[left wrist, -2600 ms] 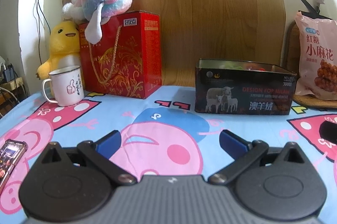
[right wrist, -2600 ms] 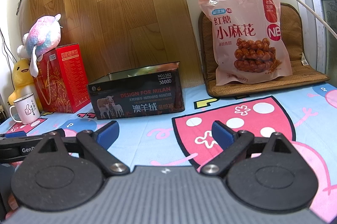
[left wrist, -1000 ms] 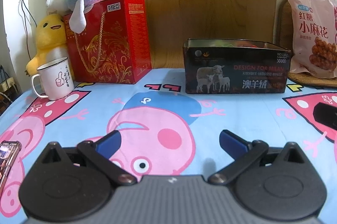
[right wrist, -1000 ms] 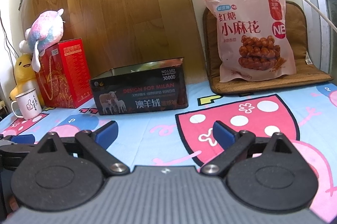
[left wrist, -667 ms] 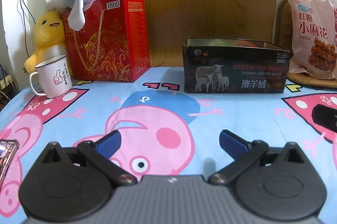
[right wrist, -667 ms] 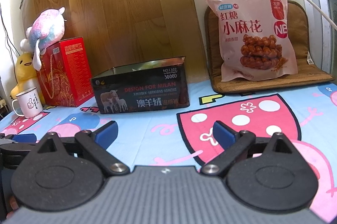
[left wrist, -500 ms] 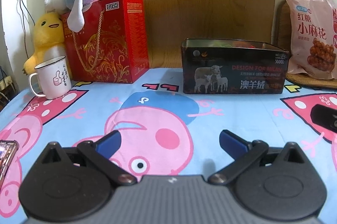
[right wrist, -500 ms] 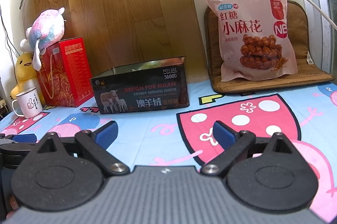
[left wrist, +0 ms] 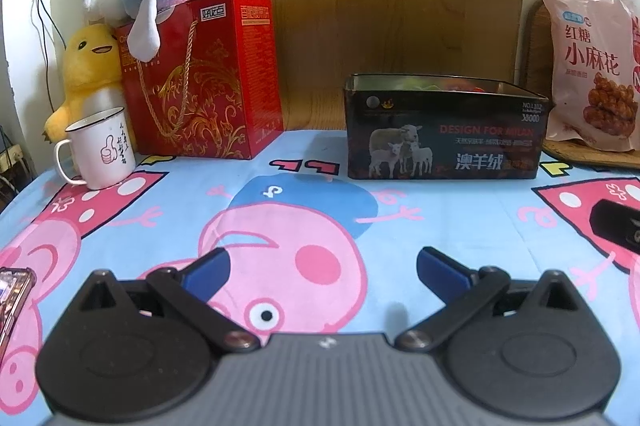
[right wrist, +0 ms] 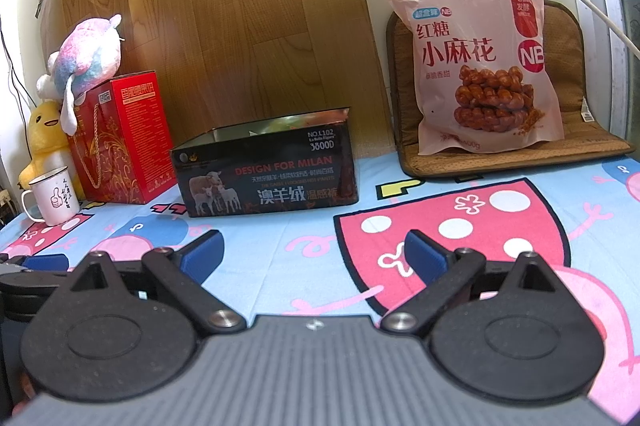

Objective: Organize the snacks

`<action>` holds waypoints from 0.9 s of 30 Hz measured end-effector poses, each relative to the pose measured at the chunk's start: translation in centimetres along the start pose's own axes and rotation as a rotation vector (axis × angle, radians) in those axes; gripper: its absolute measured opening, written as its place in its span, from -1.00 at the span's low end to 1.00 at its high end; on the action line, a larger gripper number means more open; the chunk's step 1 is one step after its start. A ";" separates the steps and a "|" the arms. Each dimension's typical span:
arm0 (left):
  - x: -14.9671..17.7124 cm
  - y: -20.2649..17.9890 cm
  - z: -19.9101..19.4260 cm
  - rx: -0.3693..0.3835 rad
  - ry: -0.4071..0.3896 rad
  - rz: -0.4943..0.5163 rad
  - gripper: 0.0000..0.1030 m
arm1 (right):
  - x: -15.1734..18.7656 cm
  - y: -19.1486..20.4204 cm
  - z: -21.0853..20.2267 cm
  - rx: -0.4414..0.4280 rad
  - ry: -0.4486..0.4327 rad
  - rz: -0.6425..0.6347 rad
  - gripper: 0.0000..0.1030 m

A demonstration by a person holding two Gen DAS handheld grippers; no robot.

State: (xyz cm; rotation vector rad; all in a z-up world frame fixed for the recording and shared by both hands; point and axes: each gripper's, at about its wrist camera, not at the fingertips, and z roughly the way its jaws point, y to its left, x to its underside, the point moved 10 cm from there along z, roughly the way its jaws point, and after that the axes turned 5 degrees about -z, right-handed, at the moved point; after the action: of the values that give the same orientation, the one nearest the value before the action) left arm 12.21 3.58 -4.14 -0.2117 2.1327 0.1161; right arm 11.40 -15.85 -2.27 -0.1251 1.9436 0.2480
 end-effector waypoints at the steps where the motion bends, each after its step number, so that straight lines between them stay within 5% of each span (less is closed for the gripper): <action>1: 0.0 0.0 0.0 0.002 0.002 -0.002 1.00 | 0.0 0.0 0.0 0.000 0.000 0.000 0.91; 27: 0.2 -0.3 0.1 0.045 0.030 -0.002 1.00 | 0.0 0.0 0.0 0.000 0.001 -0.001 0.91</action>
State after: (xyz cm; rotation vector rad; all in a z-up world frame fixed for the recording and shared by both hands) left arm 12.26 3.30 -4.39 -0.1900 2.1629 0.0638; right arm 11.42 -15.82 -2.28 -0.1268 1.9442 0.2474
